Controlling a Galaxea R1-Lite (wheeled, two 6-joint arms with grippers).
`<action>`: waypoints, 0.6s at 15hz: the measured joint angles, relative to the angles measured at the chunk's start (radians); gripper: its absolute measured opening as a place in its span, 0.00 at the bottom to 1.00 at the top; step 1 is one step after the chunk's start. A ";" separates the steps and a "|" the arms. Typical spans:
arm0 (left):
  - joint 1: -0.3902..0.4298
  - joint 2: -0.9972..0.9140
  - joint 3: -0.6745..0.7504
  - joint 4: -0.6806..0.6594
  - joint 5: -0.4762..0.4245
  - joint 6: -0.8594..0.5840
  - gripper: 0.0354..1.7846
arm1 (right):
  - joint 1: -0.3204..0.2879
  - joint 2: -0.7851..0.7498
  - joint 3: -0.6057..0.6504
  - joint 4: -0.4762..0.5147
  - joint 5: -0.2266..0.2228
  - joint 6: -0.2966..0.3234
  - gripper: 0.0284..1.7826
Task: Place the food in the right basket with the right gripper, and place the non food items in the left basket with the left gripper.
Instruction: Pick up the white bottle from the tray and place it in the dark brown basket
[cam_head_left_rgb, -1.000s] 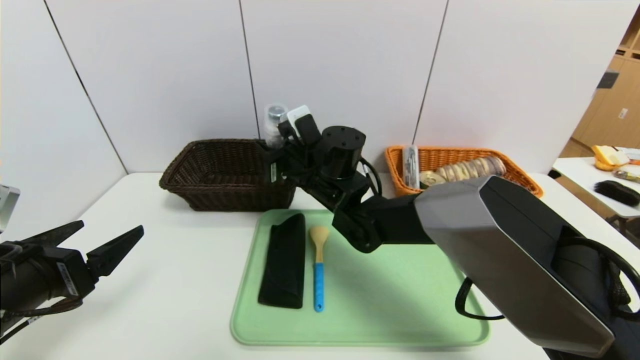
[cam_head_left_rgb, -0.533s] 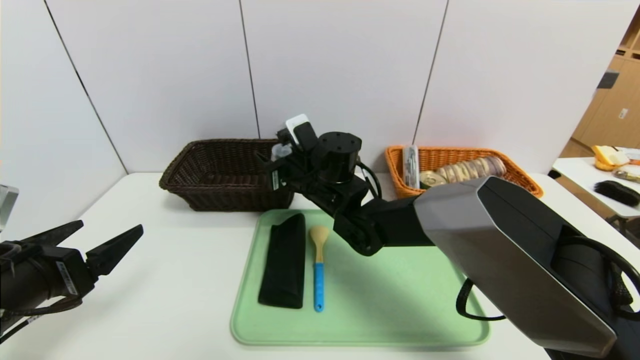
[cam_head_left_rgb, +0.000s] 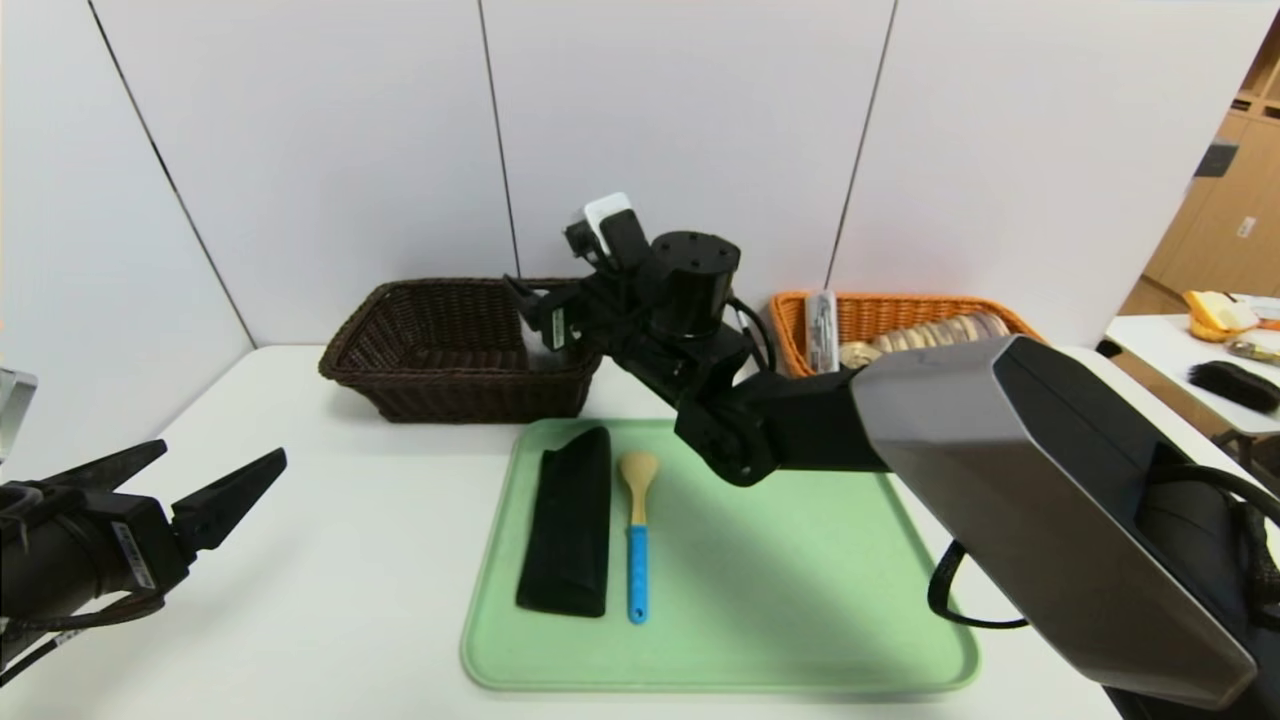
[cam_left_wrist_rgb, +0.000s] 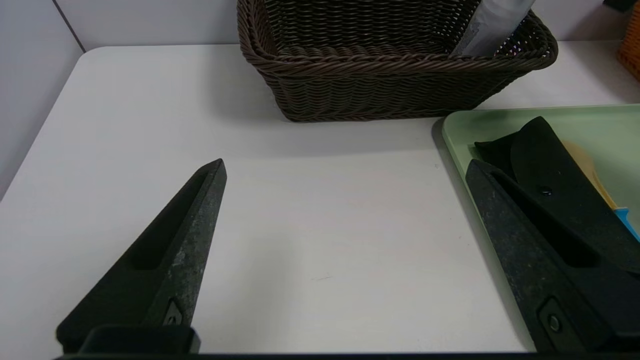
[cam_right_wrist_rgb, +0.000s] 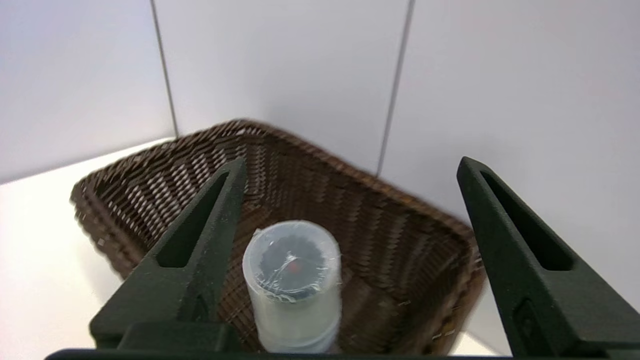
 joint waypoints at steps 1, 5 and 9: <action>0.000 0.000 0.000 0.000 0.000 -0.001 0.94 | -0.015 -0.026 -0.003 0.031 -0.001 -0.003 0.84; 0.000 0.000 0.000 -0.001 0.000 -0.008 0.94 | -0.127 -0.178 0.009 0.247 -0.021 -0.019 0.89; 0.000 0.000 -0.001 -0.003 0.000 -0.004 0.94 | -0.328 -0.320 0.008 0.630 -0.090 -0.028 0.92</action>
